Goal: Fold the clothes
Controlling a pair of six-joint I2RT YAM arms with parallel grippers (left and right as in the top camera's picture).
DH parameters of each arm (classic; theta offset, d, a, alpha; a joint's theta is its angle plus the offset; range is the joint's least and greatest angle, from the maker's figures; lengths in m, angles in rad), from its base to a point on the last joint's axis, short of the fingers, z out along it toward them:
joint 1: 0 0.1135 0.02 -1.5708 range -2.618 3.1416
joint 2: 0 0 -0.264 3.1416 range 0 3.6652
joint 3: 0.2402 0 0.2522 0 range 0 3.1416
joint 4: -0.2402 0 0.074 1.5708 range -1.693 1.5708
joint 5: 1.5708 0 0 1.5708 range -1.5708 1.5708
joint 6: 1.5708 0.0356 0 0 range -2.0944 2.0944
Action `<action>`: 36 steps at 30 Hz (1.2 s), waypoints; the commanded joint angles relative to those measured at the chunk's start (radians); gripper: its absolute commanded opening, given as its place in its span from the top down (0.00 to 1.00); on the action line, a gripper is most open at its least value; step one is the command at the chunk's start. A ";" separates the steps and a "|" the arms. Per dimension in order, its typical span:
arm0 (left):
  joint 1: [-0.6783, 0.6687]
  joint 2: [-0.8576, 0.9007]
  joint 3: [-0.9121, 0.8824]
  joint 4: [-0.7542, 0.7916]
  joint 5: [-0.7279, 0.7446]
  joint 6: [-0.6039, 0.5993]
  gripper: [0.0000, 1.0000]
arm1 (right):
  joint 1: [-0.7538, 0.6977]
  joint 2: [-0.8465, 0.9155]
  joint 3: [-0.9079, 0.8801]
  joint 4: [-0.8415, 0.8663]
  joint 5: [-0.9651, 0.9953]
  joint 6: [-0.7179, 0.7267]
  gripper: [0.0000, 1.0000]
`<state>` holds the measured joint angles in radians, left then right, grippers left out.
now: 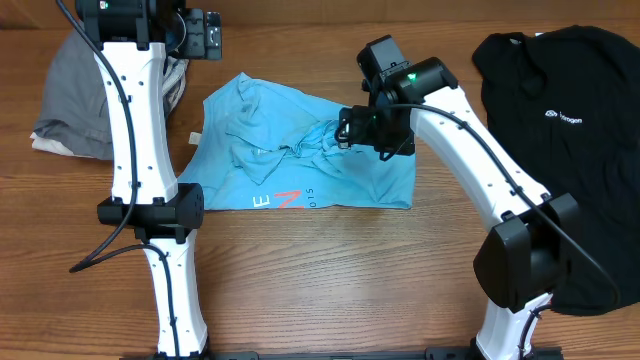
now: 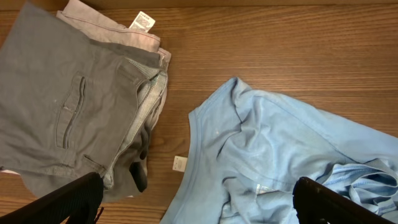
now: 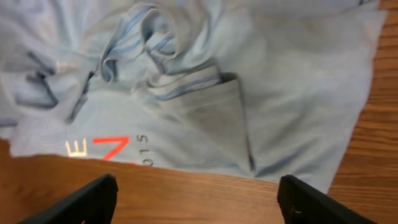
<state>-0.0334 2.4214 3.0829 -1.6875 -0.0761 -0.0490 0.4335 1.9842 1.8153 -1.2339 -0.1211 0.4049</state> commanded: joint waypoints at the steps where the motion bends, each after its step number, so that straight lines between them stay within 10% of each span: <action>1: -0.005 -0.019 -0.005 -0.002 -0.013 0.020 0.00 | -0.003 -0.023 -0.081 0.042 0.052 -0.060 0.17; 11: -0.005 -0.019 -0.005 -0.002 -0.013 0.020 0.00 | -0.003 -0.018 -0.310 0.281 -0.083 -0.344 0.25; 36: -0.005 -0.019 -0.005 -0.002 -0.013 0.020 0.00 | -0.004 0.068 -0.391 0.528 -0.018 -0.406 0.39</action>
<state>-0.0334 2.4214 3.0821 -1.6875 -0.0795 -0.0486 0.4324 2.0285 1.4296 -0.7162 -0.1806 0.0116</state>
